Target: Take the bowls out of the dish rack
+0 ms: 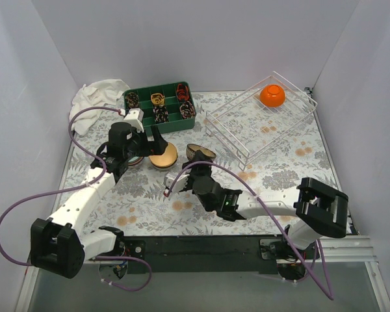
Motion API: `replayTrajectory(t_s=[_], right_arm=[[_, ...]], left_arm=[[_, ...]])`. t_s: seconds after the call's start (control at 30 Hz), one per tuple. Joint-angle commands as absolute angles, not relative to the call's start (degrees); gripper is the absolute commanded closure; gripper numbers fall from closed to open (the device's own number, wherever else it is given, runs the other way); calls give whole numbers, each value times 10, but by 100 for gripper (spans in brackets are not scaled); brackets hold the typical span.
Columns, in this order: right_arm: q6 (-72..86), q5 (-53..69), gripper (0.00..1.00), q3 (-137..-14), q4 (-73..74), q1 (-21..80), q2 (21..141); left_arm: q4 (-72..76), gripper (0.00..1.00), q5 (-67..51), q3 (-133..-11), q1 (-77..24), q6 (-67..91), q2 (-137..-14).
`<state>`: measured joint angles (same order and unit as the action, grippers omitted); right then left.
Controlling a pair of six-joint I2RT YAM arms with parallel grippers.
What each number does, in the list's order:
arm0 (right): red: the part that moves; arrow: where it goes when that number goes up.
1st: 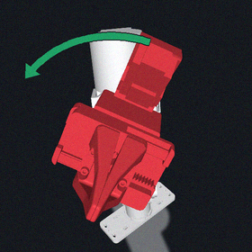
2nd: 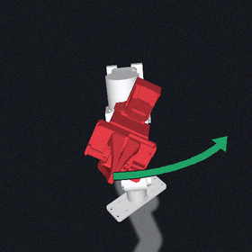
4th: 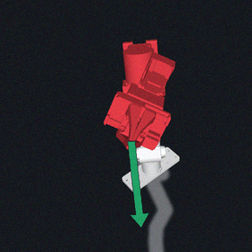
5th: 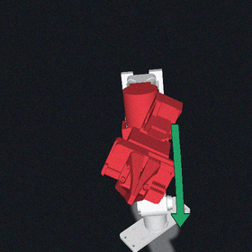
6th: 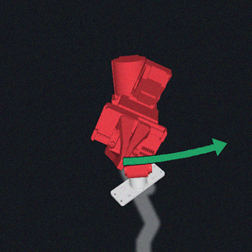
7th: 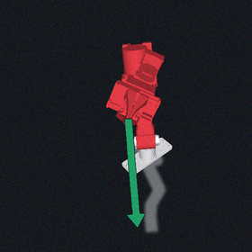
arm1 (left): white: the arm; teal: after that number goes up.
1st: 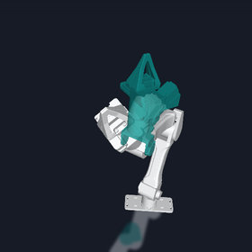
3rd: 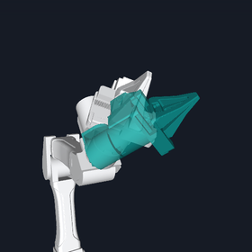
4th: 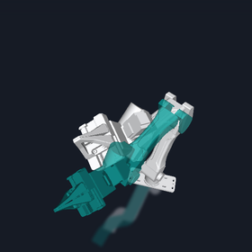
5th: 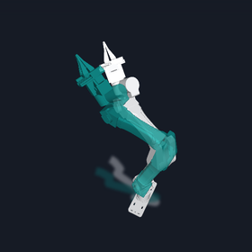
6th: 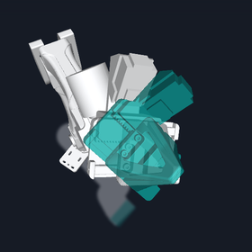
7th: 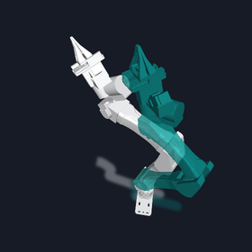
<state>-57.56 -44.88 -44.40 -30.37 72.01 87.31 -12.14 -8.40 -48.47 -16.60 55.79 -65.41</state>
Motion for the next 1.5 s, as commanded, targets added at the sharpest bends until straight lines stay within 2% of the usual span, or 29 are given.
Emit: replayTrajectory(t_s=[0.0,0.33,0.63,0.9,1.13,1.27,1.37,1.47], right_arm=[[-720,-533,89,-425,-553,740,891],[-986,-565,92,-401,-966,772,1003],[-999,-582,92,-405,-970,789,1029],[-1016,-585,92,-411,-973,798,1048],[-1019,-587,92,-415,-975,804,1060],[-1020,-588,92,-415,-976,806,1059],[-1019,-588,91,-414,-976,807,1061],[-1020,-590,91,-416,-976,808,1065]], left_arm=[[-134,2,-123,-507,-163,563,-662],[-155,2,-196,-543,-164,632,-688],[-181,2,-251,-587,-178,690,-711],[-241,3,-231,-634,-225,684,-765],[-277,26,-201,-645,-266,676,-801],[-294,45,-197,-642,-279,671,-817],[-300,55,-193,-642,-287,669,-824],[-301,70,-192,-647,-290,669,-827]])
